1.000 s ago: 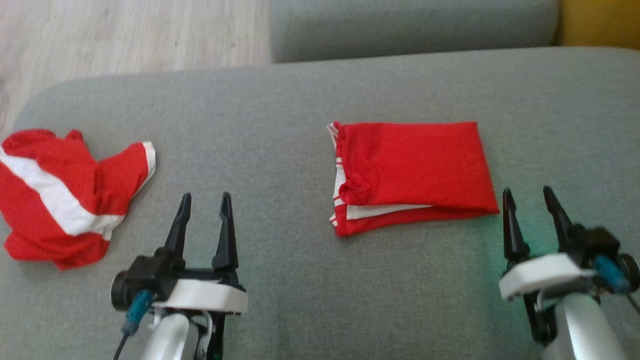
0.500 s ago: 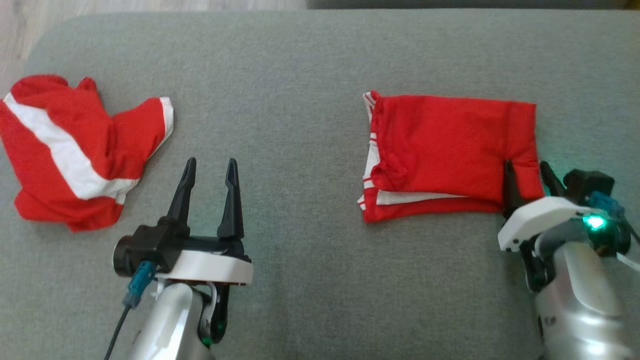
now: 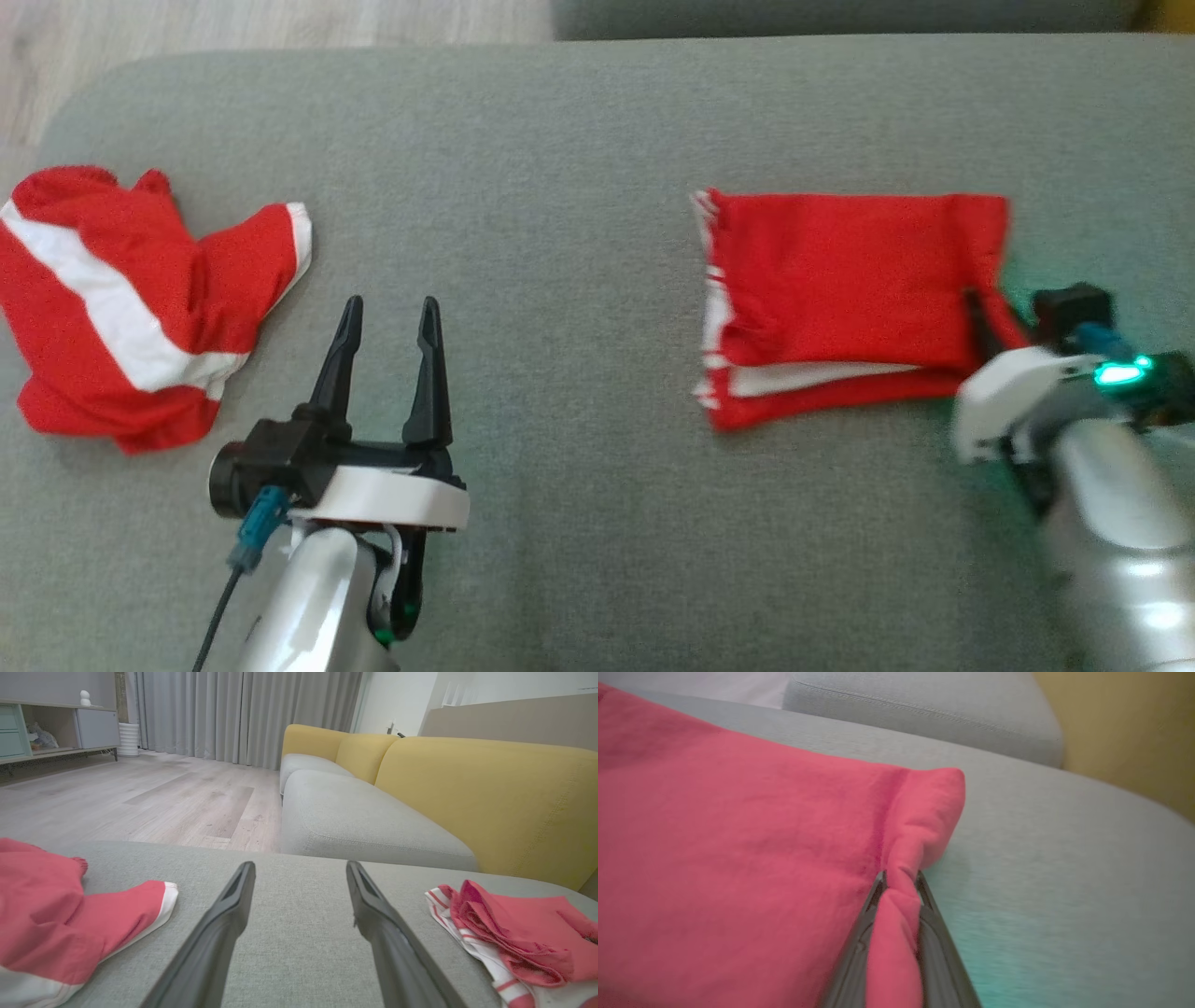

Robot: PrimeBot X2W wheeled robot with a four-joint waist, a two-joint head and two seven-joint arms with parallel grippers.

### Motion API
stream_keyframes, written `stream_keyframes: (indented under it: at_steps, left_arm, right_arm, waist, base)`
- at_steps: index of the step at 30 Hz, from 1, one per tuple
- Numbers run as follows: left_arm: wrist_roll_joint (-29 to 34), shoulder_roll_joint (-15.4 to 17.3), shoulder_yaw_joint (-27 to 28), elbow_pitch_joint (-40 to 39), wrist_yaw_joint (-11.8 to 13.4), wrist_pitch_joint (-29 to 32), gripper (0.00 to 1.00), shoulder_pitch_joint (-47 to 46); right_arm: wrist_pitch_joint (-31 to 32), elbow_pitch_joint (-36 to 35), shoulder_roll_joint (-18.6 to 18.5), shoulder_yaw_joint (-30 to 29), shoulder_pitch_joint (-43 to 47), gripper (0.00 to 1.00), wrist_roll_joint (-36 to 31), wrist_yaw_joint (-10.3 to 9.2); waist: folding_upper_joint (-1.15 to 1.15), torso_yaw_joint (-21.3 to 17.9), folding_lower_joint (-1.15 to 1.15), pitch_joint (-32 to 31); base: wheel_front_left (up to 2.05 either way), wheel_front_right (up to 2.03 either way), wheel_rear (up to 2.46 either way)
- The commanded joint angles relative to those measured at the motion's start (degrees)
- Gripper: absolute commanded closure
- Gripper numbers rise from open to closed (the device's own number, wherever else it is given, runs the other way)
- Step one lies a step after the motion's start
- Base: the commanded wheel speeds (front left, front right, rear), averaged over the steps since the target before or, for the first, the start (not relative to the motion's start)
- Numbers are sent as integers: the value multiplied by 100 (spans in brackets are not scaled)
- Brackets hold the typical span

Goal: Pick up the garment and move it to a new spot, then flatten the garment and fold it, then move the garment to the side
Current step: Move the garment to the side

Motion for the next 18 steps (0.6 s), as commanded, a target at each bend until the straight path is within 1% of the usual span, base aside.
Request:
stream_keyframes:
  at_steps: [1,4,7,9,11,14,18]
  left_arm:
    - [13,30,218,-158,14,-37,0,-138]
    - [9,30,219,-178,10,-37,0,-140]
    - [5,30,229,-222,21,-37,0,-161]
    - [9,30,225,-259,11,-37,0,-194]
    - [18,30,221,-288,-8,-37,0,-234]
    - [27,30,252,-308,-25,-37,0,-276]
    - [47,30,270,-317,-61,-37,0,-335]
  right_arm:
    - [-48,-188,-239,132,-96,100,-58,-5]
    - [44,-283,-846,259,-80,100,-112,-5]
    - [168,-346,-1536,319,-63,100,-94,-5]
    - [184,-340,-2046,286,-60,100,-83,-5]
    - [167,-298,-2441,205,-99,100,-63,-5]
    - [167,-196,-2845,116,-188,100,-140,-5]
    - [112,-57,-3119,-1,-301,100,-282,-5]
  waist:
    - [0,-64,0,-54]
    - [0,-113,0,-71]
    - [0,-150,0,-12]
    - [0,-148,0,72]
    - [0,-132,0,163]
    - [0,-112,0,285]
    - [0,-65,0,430]
  base:
    - [0,0,0]
    - [0,0,0]
    - [0,0,0]
    - [0,0,0]
    - [0,0,0]
    - [0,0,0]
    - [0,0,0]
